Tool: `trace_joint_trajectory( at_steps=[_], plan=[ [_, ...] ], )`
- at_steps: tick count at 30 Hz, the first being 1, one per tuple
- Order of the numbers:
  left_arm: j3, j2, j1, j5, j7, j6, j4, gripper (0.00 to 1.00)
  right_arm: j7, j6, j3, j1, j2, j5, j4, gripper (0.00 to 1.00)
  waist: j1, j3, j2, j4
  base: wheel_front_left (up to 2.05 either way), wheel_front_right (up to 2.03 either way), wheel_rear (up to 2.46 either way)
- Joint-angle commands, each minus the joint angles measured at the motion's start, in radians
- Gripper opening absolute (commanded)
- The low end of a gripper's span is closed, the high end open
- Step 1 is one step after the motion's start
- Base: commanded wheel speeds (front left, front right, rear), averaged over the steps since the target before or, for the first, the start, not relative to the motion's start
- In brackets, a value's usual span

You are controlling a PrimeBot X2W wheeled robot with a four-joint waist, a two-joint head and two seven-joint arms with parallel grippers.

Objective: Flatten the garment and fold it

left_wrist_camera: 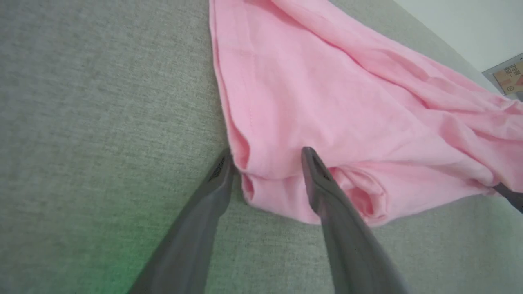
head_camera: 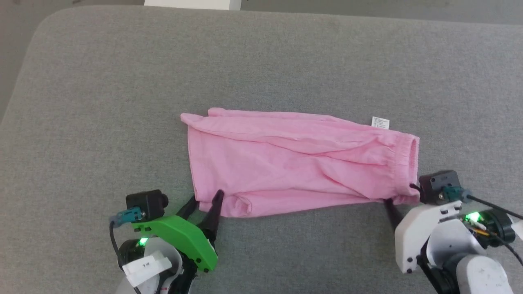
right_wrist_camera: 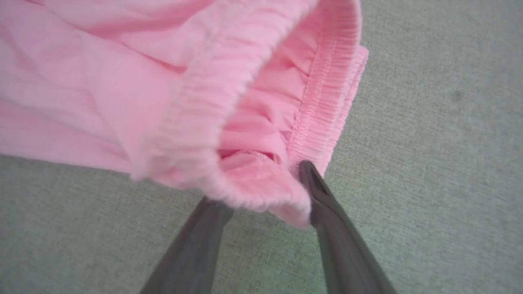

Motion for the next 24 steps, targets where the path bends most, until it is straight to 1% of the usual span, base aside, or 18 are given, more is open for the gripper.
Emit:
trace_joint_trajectory(
  at_steps=[1,6,10,13,16,18,21,24],
  plan=[
    [0.002,0.003,0.016,-0.002,-0.012,-0.007,0.009,1.0,-0.01,-0.002,-0.002,0.037,0.003,0.018,-0.008,1.0,0.0,-0.016,0.0,0.005,0.0,0.0,0.0],
    [0.018,0.022,0.03,0.011,-0.088,-0.035,-0.008,1.0,-0.03,-0.002,-0.001,0.111,0.013,0.054,-0.11,1.0,0.0,-0.052,0.0,-0.003,0.0,0.0,0.0],
    [0.044,0.036,0.022,0.048,-0.204,-0.05,-0.02,1.0,-0.069,-0.002,-0.008,0.14,0.023,0.065,-0.194,1.0,0.0,-0.072,0.0,-0.015,0.0,0.0,0.0],
    [0.061,0.045,-0.002,0.092,-0.303,-0.053,-0.017,1.0,-0.12,-0.002,-0.016,0.123,0.027,0.077,-0.205,1.0,0.0,-0.079,0.0,-0.021,0.0,0.0,0.0],
    [0.075,0.054,-0.04,0.136,-0.39,-0.055,0.009,1.0,-0.172,-0.002,-0.021,0.083,0.028,0.098,-0.171,1.0,0.0,-0.08,0.0,-0.026,0.0,0.0,0.0],
    [0.087,0.053,-0.067,0.161,-0.422,-0.053,0.028,1.0,-0.2,-0.002,-0.019,0.052,0.028,0.109,-0.131,1.0,0.0,-0.081,0.0,-0.026,0.0,0.0,0.0],
    [0.105,0.044,-0.098,0.194,-0.442,-0.049,0.05,1.0,-0.23,-0.002,-0.014,0.006,0.028,0.113,-0.06,1.0,0.0,-0.078,0.0,-0.026,0.0,0.0,0.0],
    [0.126,0.029,-0.122,0.22,-0.448,-0.055,0.068,1.0,-0.248,-0.002,-0.016,-0.041,0.028,0.087,0.017,1.0,0.0,-0.068,0.0,-0.025,0.0,0.0,0.0]
  ],
)
